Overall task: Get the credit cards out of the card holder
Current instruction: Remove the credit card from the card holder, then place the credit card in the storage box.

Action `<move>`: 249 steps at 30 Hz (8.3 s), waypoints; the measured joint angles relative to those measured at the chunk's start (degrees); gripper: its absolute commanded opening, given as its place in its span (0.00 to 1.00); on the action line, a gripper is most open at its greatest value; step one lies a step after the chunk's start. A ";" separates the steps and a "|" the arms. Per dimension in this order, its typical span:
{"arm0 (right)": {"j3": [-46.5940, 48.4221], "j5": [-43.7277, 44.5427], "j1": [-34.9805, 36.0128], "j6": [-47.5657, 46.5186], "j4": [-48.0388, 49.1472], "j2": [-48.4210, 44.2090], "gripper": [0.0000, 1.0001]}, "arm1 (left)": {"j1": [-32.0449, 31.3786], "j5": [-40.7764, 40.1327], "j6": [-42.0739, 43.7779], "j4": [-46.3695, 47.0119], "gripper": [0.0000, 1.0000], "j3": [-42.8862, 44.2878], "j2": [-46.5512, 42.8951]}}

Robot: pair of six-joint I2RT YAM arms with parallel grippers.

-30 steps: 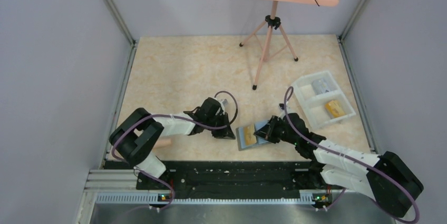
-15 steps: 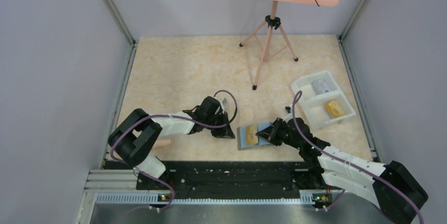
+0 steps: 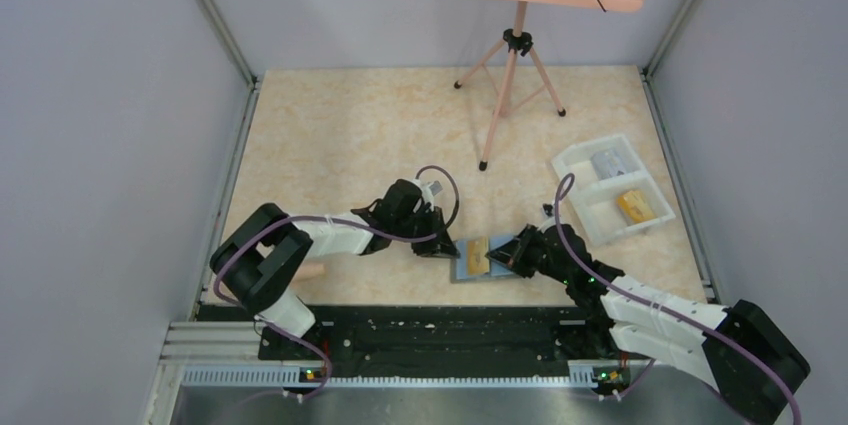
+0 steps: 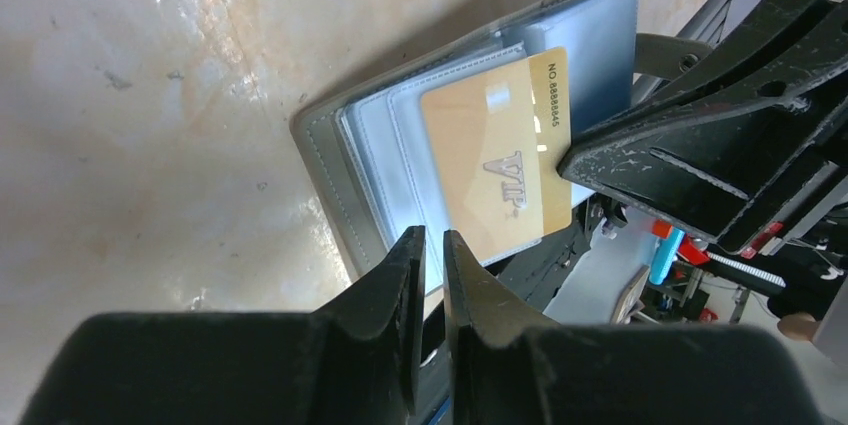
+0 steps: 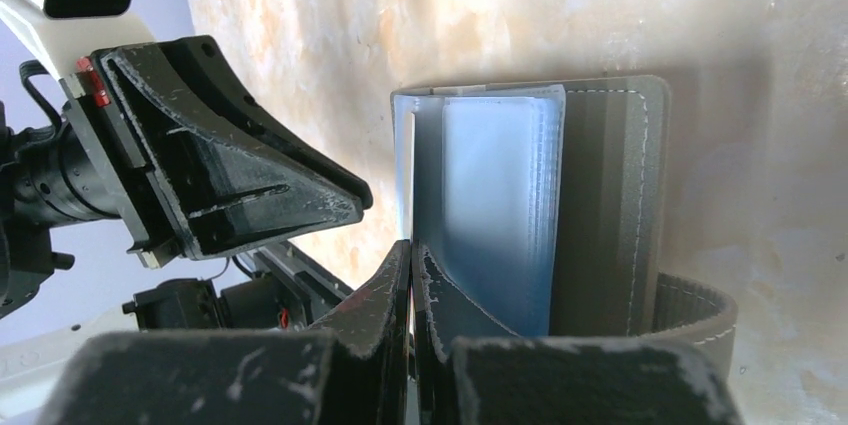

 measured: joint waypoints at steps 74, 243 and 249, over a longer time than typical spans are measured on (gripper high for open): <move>19.30 -23.50 -0.94 -22.69 -18.38 -12.09 0.45 | 1.64 15.56 1.09 -4.85 0.00 4.04 -22.56; 26.88 -14.19 -82.97 -36.35 -30.95 10.01 0.00 | 3.72 -24.20 23.32 -45.48 0.99 7.61 -45.35; 25.68 -14.14 -82.97 -35.95 -29.68 9.68 0.00 | 3.72 -24.55 23.32 -45.48 0.99 7.61 -45.35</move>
